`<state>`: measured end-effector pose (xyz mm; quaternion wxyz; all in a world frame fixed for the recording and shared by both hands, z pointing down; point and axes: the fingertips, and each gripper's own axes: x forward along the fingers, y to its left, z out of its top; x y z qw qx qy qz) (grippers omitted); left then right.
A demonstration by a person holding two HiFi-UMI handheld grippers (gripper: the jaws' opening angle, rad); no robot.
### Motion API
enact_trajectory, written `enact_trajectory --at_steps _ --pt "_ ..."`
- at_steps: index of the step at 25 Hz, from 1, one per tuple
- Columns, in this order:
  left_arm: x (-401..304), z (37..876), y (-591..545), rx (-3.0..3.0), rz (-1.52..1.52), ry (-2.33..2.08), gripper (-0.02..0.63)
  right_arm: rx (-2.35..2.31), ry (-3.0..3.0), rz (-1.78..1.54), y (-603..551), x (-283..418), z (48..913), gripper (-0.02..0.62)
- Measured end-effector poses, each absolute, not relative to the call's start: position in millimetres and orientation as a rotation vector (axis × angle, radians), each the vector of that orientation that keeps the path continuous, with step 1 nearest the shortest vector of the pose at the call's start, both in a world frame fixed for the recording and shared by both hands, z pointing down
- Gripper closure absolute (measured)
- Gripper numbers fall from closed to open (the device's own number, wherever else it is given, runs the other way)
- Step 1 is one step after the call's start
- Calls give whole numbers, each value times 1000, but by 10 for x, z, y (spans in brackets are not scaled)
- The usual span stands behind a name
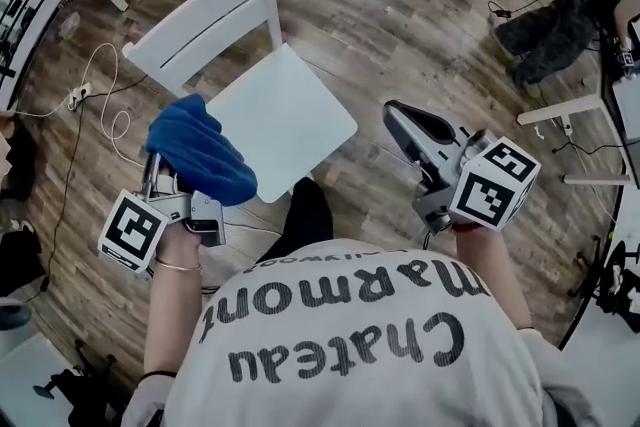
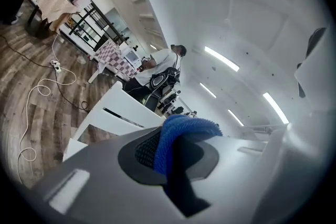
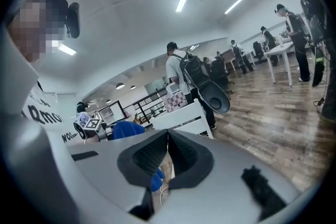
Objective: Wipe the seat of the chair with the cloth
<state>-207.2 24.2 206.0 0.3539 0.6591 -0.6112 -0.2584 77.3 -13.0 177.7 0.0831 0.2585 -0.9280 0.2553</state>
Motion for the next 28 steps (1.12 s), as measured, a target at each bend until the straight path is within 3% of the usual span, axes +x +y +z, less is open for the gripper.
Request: enact_trajectory --at_steps 9,14,20,28 --pt "-2513 2548 -650 1545 -705 -1648 571 592 -2712 822 -1276 259 2036 581" --pt "-2734 3339 -824 1463 -451 -1839 571 461 -2662 872 -1569 -64 2423 581" --pt "-2916 4376 -778 1288 -407 -1958 571 293 -2516 1008 -1680 -260 3212 581" --pt "-3004 5725 -544 961 -101 -1999 571 -52 -2352 1014 -1491 -700 4029 581"
